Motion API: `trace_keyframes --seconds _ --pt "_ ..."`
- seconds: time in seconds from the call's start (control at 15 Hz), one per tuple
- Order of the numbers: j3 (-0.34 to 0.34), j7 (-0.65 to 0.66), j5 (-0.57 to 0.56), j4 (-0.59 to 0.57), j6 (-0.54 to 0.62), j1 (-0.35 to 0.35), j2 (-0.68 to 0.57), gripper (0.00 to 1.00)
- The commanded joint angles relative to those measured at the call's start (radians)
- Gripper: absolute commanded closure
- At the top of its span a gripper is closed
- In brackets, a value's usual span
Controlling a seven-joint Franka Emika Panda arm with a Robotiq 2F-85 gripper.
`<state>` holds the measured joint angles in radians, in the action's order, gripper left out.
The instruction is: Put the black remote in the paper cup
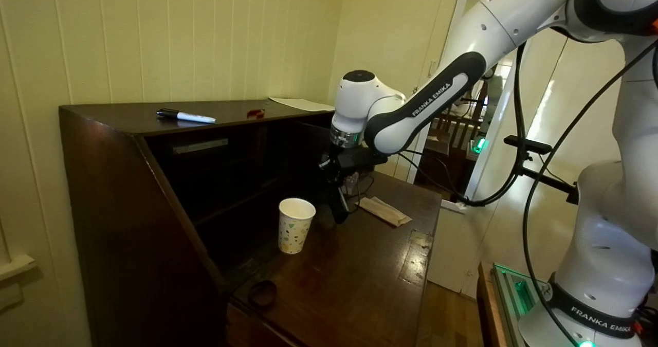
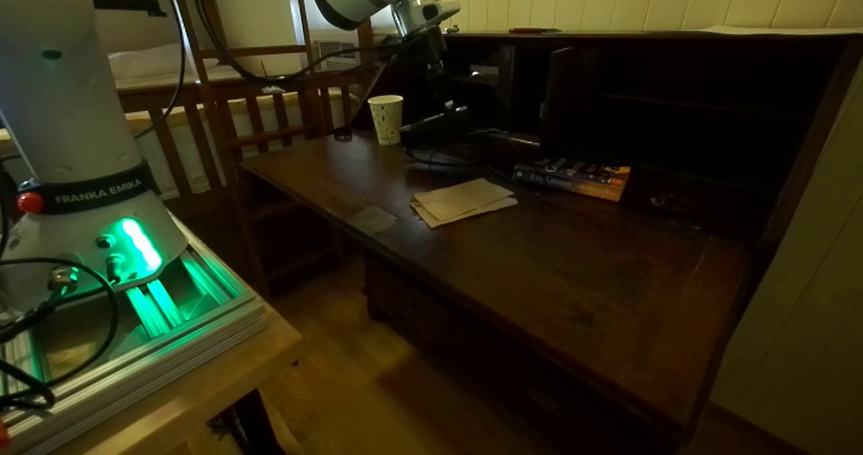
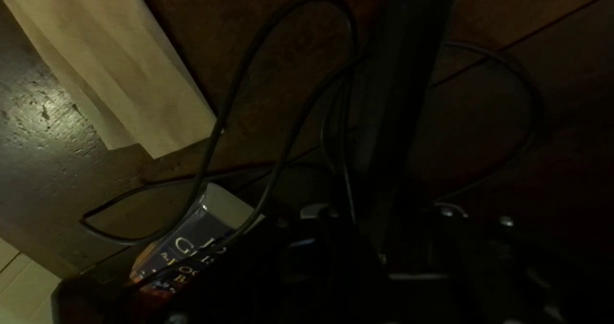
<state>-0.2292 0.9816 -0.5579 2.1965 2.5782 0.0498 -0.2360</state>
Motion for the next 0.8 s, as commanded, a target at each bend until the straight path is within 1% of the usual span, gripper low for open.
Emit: trace_keyframes --seconds 0.0,0.13,0.27,0.33,0.4,0.47,0.53,0.67,0.73 --pt "0.05 -0.135 0.15 -0.019 0.016 -0.047 -0.067 0.92" --pt "0.061 -0.193 0.233 -0.04 -0.021 -0.053 -0.105 0.92" --pt "0.062 -0.236 0.289 -0.06 -0.035 -0.054 -0.126 0.92" --pt "0.059 -0.25 0.309 -0.074 -0.058 -0.052 -0.124 0.44" --pt "0.051 -0.251 0.315 -0.079 -0.077 -0.046 -0.119 0.42" --pt "0.043 -0.237 0.321 -0.087 -0.118 -0.036 -0.105 0.37" --pt "0.038 -0.221 0.321 -0.087 -0.136 -0.03 -0.09 0.29" --pt "0.03 -0.172 0.317 -0.097 -0.223 -0.017 -0.05 0.16" --pt "0.033 -0.149 0.316 -0.099 -0.255 -0.016 -0.03 0.08"
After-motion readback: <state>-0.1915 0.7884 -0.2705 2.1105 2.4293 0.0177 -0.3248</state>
